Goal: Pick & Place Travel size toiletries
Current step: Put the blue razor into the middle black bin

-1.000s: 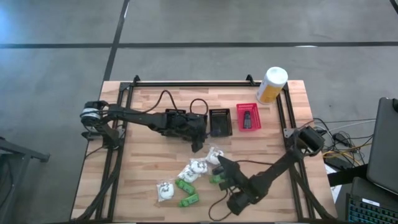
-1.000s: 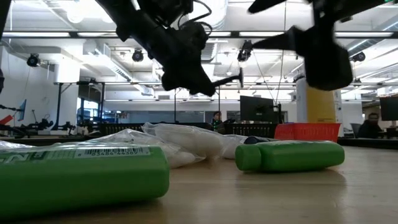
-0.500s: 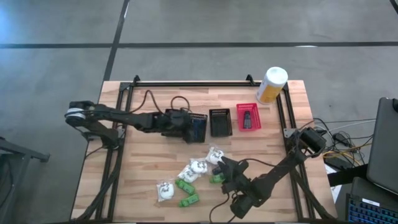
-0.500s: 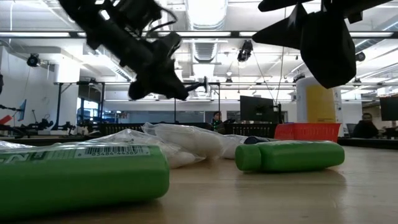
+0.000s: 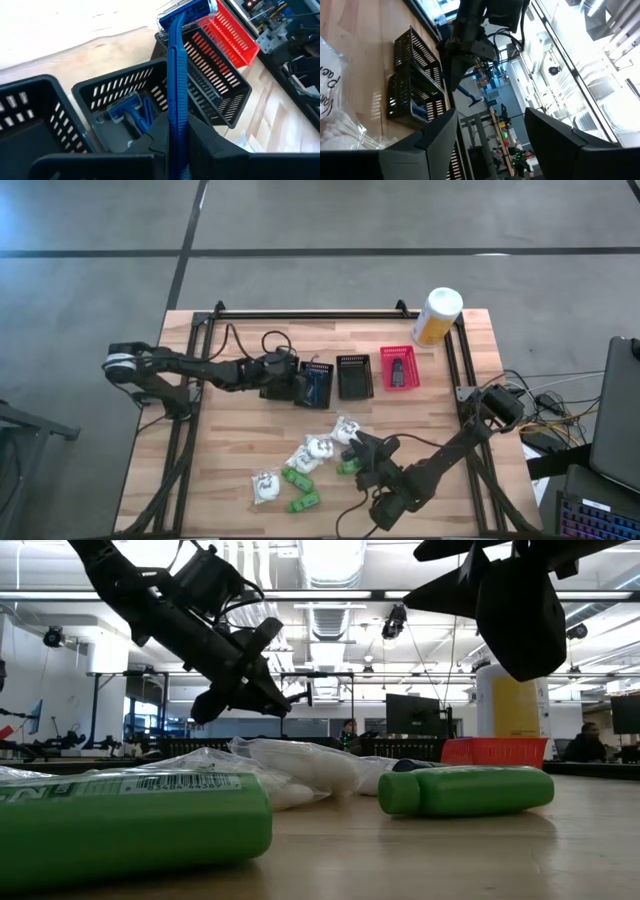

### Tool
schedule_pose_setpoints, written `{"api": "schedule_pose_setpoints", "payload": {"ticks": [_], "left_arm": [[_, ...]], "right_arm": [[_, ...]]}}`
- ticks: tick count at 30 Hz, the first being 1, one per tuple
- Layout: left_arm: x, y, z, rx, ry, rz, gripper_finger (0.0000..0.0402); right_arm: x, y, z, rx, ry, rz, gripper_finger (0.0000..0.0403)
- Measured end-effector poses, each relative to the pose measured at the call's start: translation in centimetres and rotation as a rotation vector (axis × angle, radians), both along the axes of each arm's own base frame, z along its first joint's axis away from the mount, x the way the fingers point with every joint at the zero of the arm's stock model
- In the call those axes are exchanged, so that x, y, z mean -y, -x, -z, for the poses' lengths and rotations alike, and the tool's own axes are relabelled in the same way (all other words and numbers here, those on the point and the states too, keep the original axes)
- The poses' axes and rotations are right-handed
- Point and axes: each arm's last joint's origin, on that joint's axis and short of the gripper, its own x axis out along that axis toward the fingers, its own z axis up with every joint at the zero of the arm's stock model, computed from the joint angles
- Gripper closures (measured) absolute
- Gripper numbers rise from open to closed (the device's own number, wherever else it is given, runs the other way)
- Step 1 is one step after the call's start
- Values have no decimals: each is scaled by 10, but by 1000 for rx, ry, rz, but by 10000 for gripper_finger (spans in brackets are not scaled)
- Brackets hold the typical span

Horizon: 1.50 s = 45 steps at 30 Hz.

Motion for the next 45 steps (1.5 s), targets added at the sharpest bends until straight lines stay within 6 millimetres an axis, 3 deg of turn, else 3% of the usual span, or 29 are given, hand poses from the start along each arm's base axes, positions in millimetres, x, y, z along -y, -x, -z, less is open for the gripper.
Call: {"api": "schedule_pose_setpoints", "payload": {"ticks": [11, 17, 26, 45], "left_arm": [[2, -4, 21, -72, 72, -24, 362], [2, -9, 29, -71, 83, -25, 352], [3, -10, 30, -66, 95, -3, 348], [7, -19, 19, -33, 94, 23, 303]], "right_arm": [[0, 0, 0, -1, -1, -1, 154], [0, 0, 0, -2, -1, -1, 166], [0, 0, 1, -3, -1, -1, 184], [0, 0, 1, -6, 2, -1, 159]]}}
